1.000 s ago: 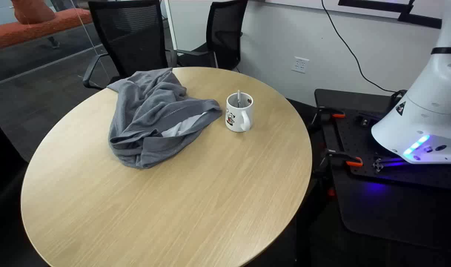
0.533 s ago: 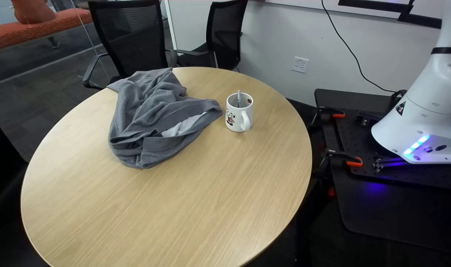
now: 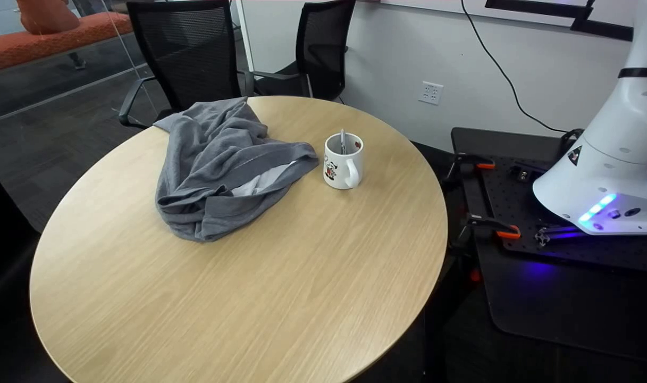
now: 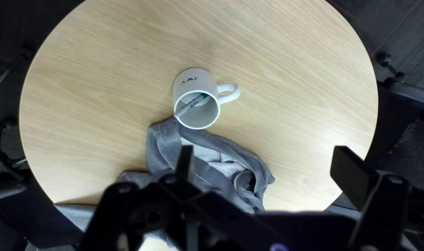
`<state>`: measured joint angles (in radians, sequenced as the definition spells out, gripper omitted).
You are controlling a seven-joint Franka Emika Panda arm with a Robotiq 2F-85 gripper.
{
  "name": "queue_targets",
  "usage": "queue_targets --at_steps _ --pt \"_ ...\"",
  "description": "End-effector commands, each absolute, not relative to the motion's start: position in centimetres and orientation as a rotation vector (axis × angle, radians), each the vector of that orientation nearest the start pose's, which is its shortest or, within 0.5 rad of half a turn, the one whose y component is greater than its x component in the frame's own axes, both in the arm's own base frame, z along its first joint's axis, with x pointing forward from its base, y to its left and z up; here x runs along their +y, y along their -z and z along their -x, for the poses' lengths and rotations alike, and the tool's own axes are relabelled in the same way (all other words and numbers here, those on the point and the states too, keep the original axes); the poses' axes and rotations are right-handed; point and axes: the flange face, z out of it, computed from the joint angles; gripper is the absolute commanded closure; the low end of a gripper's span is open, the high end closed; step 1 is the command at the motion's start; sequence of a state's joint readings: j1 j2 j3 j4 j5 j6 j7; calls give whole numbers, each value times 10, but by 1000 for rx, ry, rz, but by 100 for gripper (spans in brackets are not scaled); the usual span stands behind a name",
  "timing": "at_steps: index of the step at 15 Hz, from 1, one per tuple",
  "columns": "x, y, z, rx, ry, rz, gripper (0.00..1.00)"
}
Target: Pick the marker from the cup and put it on the table
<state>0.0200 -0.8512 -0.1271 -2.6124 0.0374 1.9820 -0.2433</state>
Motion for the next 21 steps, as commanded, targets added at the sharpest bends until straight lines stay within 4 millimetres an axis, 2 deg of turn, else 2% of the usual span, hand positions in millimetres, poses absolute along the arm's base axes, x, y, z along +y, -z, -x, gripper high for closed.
queue_targets --at_steps 1,6,11,16,21 --pt "7 -529 -326 -165 402 3030 0" --pt "62 -524 -341 78 454 3084 0" --pt "95 -501 -366 408 589 3131 0" --pt "115 -468 -387 762 732 3157 0" --pt "124 -438 -403 1096 821 3134 0"
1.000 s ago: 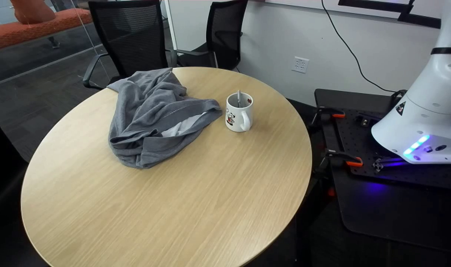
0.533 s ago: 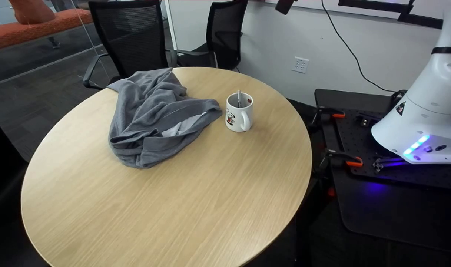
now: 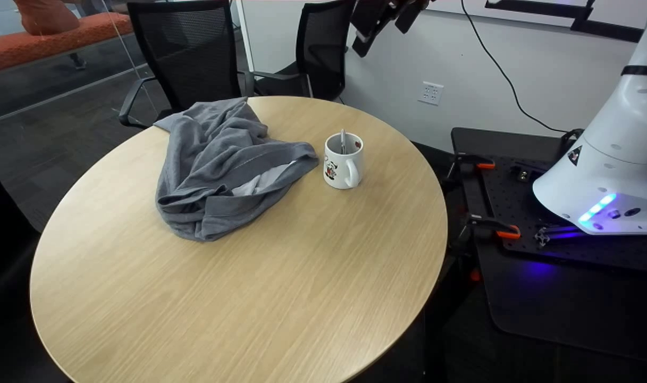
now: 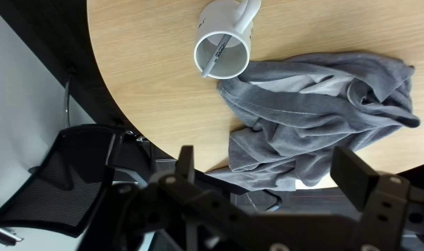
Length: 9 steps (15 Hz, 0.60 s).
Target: Pick the marker from the cup and put it on the table
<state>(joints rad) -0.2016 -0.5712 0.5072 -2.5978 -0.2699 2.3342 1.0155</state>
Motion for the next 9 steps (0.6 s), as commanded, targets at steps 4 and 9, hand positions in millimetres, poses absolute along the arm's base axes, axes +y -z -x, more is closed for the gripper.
queue_targets --at_steps 4,9 --pt "123 -427 -398 1137 828 3130 0" --pt "126 -418 -408 1161 792 3124 0"
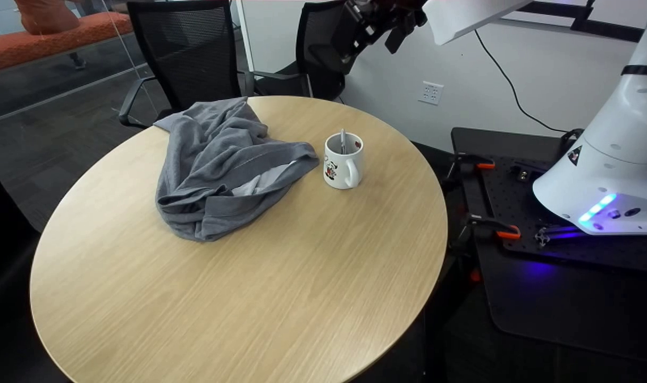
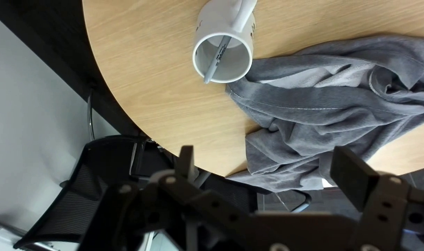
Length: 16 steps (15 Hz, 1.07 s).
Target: Pick the marker from the cup and put it on the table
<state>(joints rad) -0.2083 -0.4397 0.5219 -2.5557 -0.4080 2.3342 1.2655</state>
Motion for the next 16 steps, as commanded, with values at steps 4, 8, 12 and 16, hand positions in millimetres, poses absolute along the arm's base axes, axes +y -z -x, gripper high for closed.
queue_targets --at_steps 4,8,12,16 --pt "116 -414 -410 1434 877 3039 0" --pt "117 -397 -416 1651 862 2880 0" --pt "113 -372 -424 1742 775 2787 0" --pt "107 -350 -432 1797 792 2739 0"
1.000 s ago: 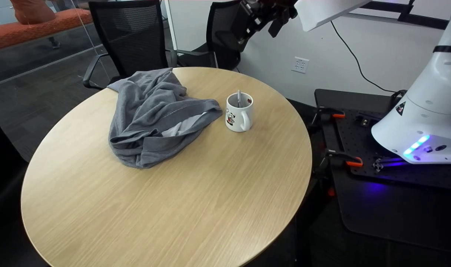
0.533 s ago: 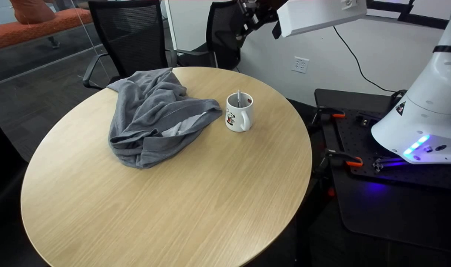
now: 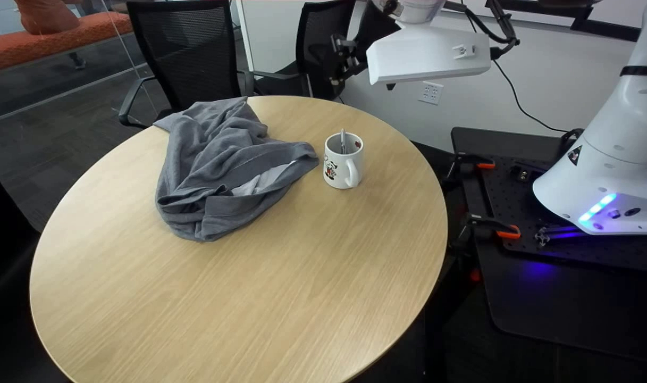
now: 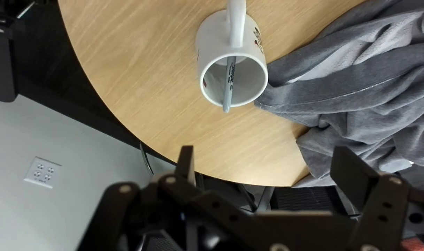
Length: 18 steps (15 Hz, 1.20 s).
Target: Pick the marker from the cup and put it on the table
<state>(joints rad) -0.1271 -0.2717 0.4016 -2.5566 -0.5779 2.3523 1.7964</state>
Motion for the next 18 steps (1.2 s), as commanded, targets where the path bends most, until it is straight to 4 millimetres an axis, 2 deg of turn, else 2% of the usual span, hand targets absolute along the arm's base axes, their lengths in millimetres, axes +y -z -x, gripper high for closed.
queue_targets --at_steps 1,4,8,12,18 --pt "106 -344 -434 1821 809 2732 0" --pt "100 -327 -438 1897 839 2703 0" --pt "90 -304 -442 1960 759 2665 0" --pt "75 -294 -449 1933 720 2655 0" --pt "61 -281 -459 1814 764 2687 0"
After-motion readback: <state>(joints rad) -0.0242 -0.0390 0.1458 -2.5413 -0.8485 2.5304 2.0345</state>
